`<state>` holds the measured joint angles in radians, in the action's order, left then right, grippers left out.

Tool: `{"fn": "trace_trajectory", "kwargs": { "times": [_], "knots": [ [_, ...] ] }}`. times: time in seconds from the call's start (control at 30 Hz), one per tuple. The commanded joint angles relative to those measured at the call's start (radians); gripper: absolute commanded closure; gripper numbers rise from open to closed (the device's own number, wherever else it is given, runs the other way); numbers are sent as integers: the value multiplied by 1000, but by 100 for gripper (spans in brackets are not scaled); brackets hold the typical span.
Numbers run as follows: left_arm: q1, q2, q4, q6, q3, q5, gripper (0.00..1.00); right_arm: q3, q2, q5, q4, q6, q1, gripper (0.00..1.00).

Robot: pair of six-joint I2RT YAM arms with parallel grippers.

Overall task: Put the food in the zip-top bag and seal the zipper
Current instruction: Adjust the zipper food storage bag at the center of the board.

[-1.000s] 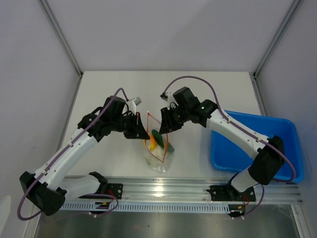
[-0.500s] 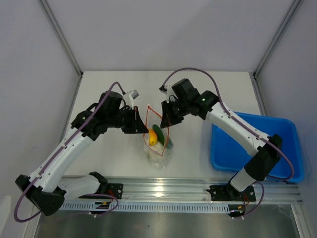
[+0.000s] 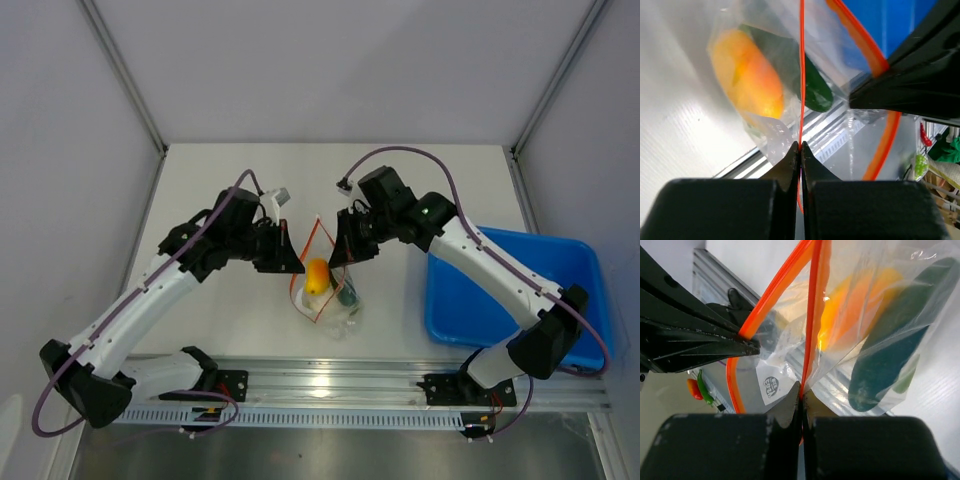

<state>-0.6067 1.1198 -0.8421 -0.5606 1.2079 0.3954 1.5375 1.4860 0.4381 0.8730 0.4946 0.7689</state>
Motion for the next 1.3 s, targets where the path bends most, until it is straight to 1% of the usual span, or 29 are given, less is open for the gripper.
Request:
{"fn": "trace_trajectory", "kwargs": {
  "times": [0.0, 0.07, 0.1, 0.17, 0.3, 0.33, 0.37, 0.4, 0.43, 0.47, 0.53, 0.57, 0.67, 0.73, 0.77, 0.83, 0.87, 0.93, 0.97, 1.03, 1.17, 1.27],
  "knots": [
    [-8, 2, 15, -4, -48, -16, 99, -53, -29, -7, -61, 99, 12, 100],
    [-8, -50, 63, 5, -63, -29, 100, -63, -50, -34, -121, 88, 32, 100],
    [-8, -67, 75, 8, -64, -39, 100, -68, -70, -79, -138, 88, 53, 100],
    [-8, -98, 86, 8, -48, -35, 99, -74, -85, -93, -176, 119, 61, 100],
    [-13, -127, 107, -1, -59, 5, 99, -126, -122, -146, -219, 263, 87, 100],
    [-13, -130, 112, 1, -67, 8, 99, -151, -147, -174, -257, 297, 105, 100],
    [-15, -138, 126, 2, -89, 13, 99, -207, -159, -196, -276, 370, 115, 100],
    [-16, -143, 145, 8, -103, 16, 99, -239, -171, -222, -299, 404, 127, 100],
    [-18, -149, 173, 13, -140, 26, 100, -272, -197, -261, -360, 430, 150, 100],
    [-16, -147, 199, 19, -160, 28, 99, -331, -207, -280, -390, 468, 161, 100],
    [-18, -137, 205, 42, -172, 40, 99, -376, -220, -323, -449, 495, 176, 100],
    [-19, -140, 218, 44, -204, 49, 99, -396, -228, -355, -465, 502, 187, 100],
    [-19, -153, 262, 33, -246, 86, 89, -459, -247, -386, -520, 550, 198, 100],
    [-24, -155, 253, 30, -246, 94, 85, -479, -254, -410, -542, 579, 210, 100],
    [-28, -158, 247, 36, -240, 95, 78, -479, -259, -427, -537, 590, 214, 100],
    [-34, -167, 241, 45, -229, 97, 68, -470, -259, -473, -519, 611, 230, 100],
    [-39, -170, 238, 54, -219, 105, 59, -462, -257, -486, -508, 625, 230, 100],
    [-44, -178, 233, 62, -211, 100, 50, -453, -254, -496, -506, 637, 231, 100],
    [-47, -178, 232, 70, -205, 99, 43, -448, -256, -509, -506, 645, 233, 100],
    [-53, -183, 230, 80, -202, 99, 37, -442, -254, -553, -494, 670, 242, 100],
    [-70, -184, 215, 97, -192, 76, 32, -402, -236, -595, -439, 722, 244, 100],
    [-97, -195, 210, 111, -180, 31, 28, -364, -204, -602, -399, 757, 245, 100]
  ]
}}
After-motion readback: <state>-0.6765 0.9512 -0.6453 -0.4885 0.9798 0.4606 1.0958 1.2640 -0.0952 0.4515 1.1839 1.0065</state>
